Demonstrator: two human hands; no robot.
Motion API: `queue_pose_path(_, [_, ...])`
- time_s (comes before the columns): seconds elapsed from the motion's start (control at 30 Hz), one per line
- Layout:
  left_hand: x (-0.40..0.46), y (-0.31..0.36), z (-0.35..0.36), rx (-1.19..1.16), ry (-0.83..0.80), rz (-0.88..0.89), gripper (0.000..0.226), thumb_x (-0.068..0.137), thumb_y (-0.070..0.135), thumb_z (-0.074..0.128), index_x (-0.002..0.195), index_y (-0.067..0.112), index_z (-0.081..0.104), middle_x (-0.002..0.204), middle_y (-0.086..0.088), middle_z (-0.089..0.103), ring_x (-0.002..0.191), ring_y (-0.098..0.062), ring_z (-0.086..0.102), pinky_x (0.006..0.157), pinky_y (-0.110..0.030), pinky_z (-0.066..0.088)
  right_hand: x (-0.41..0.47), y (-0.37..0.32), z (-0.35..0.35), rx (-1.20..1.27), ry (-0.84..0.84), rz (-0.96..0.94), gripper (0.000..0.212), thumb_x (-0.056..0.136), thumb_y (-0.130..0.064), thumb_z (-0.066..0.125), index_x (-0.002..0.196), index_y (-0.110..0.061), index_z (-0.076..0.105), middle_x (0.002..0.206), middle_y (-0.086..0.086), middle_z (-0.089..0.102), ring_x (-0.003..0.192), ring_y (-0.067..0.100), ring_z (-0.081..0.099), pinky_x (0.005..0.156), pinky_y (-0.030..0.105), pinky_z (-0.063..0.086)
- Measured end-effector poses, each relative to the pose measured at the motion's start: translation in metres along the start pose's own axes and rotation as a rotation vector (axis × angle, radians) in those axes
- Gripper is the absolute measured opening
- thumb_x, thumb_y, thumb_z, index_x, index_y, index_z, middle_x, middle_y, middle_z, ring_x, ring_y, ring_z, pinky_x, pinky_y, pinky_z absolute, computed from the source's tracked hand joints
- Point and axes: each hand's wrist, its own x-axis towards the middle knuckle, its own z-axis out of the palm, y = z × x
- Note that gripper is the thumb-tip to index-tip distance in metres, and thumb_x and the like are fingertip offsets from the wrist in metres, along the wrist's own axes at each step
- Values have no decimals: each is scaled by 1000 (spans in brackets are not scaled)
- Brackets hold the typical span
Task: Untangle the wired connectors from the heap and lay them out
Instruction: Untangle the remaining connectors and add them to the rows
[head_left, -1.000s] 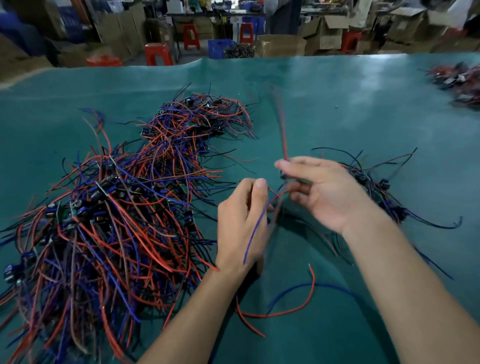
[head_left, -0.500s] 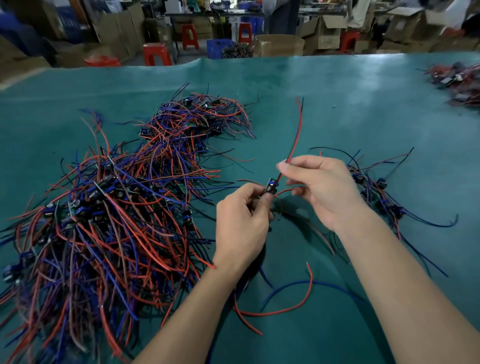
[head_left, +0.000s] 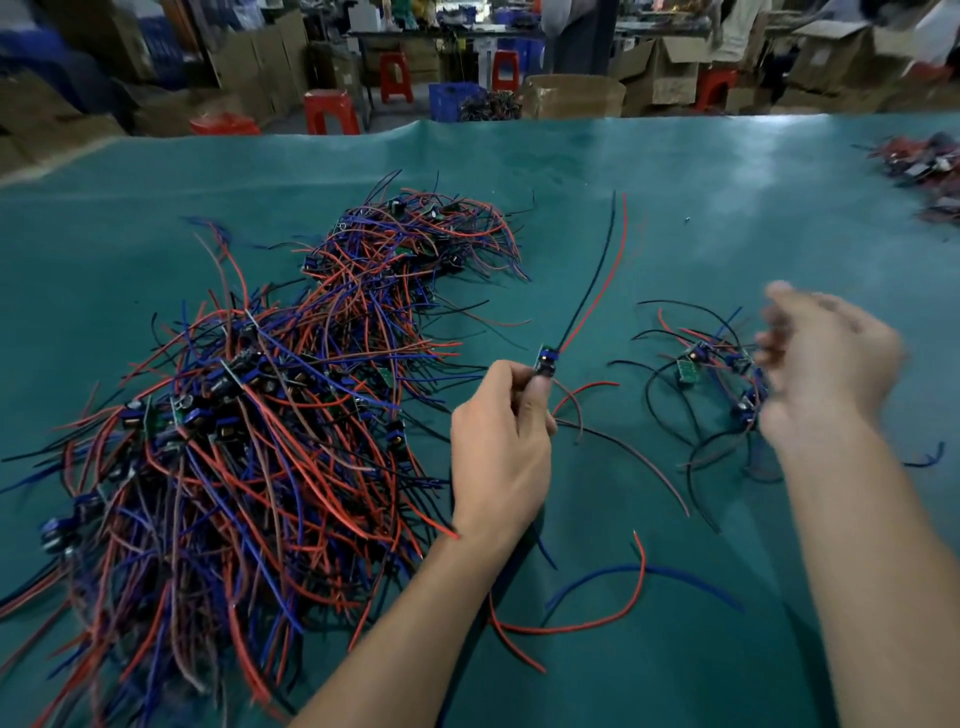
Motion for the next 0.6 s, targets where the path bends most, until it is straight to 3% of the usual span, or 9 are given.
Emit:
queue_pose_path(0.13, [0, 1, -1, 0, 12, 18, 18, 102, 26, 54, 88, 15, 60, 63, 3, 65, 55, -10, 54, 61, -35, 47, -42, 17, 28, -386, -775, 64, 12, 90, -23, 74, 84, -13, 76, 75, 2, 74, 59, 13, 63, 46, 23, 44])
queue_pose_path(0.2, [0, 2, -2, 25, 2, 29, 20, 101, 26, 56, 85, 15, 61, 63, 2, 65, 55, -14, 56, 61, -36, 48, -58, 25, 35, -418, -982, 12, 12, 92, -22, 73, 84, -14, 77, 75, 0, 75, 63, 10, 63, 49, 21, 47])
queue_pose_path(0.3, [1, 1, -1, 30, -10, 34, 20, 99, 23, 60, 81, 15, 63, 59, 4, 64, 54, -12, 57, 58, -35, 47, -58, 29, 36, -374, -1001, -47, 13, 93, -13, 71, 80, -15, 76, 71, -2, 74, 64, 8, 62, 53, 21, 48])
queue_pose_path(0.43, [1, -1, 0, 37, -8, 59, 22, 97, 20, 62, 76, 15, 61, 59, 3, 62, 52, -17, 53, 55, -38, 46, -55, 30, 33, -377, -1024, -66, 12, 89, -18, 77, 78, -16, 76, 77, 4, 76, 66, 8, 63, 55, 20, 49])
queue_pose_path(0.53, [1, -1, 0, 43, -16, 55, 24, 97, 23, 61, 74, 15, 60, 58, 1, 63, 54, -22, 55, 57, -42, 48, -61, 33, 37, -347, -955, -144, 13, 86, -13, 80, 74, -15, 74, 69, 3, 72, 57, 6, 58, 53, 18, 48])
queue_pose_path(0.6, [1, -1, 0, 44, -34, 65, 24, 95, 24, 61, 73, 16, 60, 57, 1, 63, 53, -19, 56, 58, -39, 49, -59, 30, 39, -294, -825, -213, 16, 87, -9, 78, 74, -18, 72, 66, -1, 68, 57, 7, 55, 54, 19, 49])
